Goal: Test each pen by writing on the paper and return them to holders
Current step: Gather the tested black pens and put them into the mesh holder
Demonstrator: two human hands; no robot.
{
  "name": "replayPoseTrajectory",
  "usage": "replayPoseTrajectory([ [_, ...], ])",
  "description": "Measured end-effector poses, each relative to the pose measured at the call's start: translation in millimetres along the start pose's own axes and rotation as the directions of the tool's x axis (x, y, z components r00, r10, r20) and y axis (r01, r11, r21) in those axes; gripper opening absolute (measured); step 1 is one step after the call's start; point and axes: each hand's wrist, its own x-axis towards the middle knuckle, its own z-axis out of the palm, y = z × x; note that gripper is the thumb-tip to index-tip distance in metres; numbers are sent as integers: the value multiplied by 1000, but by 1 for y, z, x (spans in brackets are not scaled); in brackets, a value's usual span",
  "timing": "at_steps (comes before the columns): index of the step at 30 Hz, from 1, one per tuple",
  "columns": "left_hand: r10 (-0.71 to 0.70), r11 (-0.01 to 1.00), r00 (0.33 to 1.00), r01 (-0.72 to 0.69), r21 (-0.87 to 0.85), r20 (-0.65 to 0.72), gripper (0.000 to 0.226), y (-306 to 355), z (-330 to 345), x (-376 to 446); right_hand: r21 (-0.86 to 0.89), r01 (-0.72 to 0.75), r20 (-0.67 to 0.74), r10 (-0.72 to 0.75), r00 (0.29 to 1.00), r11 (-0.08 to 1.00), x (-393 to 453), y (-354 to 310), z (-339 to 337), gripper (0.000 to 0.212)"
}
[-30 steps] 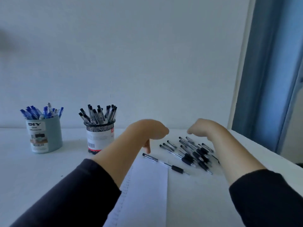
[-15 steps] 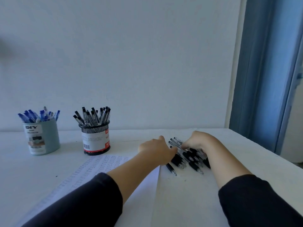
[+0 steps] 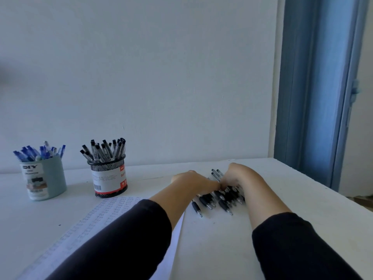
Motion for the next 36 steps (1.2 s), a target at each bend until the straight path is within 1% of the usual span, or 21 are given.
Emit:
replayPoseTrajectory([
  [1,1,1000,1000,-1,-9,21,67,1,-1,2,4,2,1,-2,1000,1000,1,0,0,30],
  [5,-6,1000,994,8,-13,109,58,7,-3,11,24,13,14,-13,1000,1000,6,2,0,28],
  [9,-8,1000,993,6,19,121,53,10,-1,15,51,3,61,-6,998,999,8,-2,1,52],
  [11,-1,1000,990,-1,12,142,40,12,0,18,40,-27,67,24,997,999,9,-4,4,57],
  [12,-3,1000,990,0,20,139,34,12,1,18,42,-38,67,35,997,998,11,-5,7,57],
  [15,22,997,998,-27,70,62,24,12,1,20,59,-60,55,56,997,996,15,-9,12,52],
  [18,42,984,997,-51,169,61,14,11,0,21,38,-68,60,66,996,997,9,-14,12,49],
  [19,49,972,998,-58,226,46,16,11,0,22,20,-69,63,68,996,997,6,-15,12,44],
  [20,47,964,999,-51,261,24,26,11,1,24,3,-63,60,62,996,998,5,-16,12,39],
  [22,1,966,1000,4,258,-21,37,9,3,27,-28,-52,66,54,996,998,2,-21,14,34],
  [23,-31,970,998,42,238,-49,40,9,3,28,-33,-42,66,44,997,999,1,-25,16,37],
  [25,-62,979,994,78,190,-85,44,8,1,30,-49,-18,42,20,999,999,0,-29,22,57],
  [26,-82,984,993,95,151,-87,45,7,-1,27,-47,-19,9,19,1000,999,2,-30,24,64],
  [28,-83,996,993,86,24,-89,46,-2,-4,20,-42,-37,-71,34,997,998,3,-30,28,59],
  [29,-89,991,990,77,-113,-105,43,-8,-7,19,-37,-30,-104,26,994,999,2,-30,29,56],
  [30,-61,975,989,31,-220,-133,34,-16,-9,18,-19,-11,-126,9,992,1000,2,-30,29,54],
  [31,-67,947,988,19,-322,-139,22,-24,-13,18,-1,6,-136,-6,991,1000,0,-32,28,53],
  [32,-85,895,989,24,-446,-118,8,-29,-17,17,31,29,-147,-24,989,999,-1,-34,26,52],
  [33,-108,819,991,46,-572,-76,5,-33,-22,14,71,60,-163,-48,985,996,-3,-36,24,52],
  [34,-121,724,991,48,-688,-58,7,-38,-27,12,111,95,-188,-73,979,989,-5,-40,22,50],
  [36,-154,511,983,-6,-859,-99,21,-51,-44,9,226,196,-260,-135,956,954,-8,-49,16,35],
])
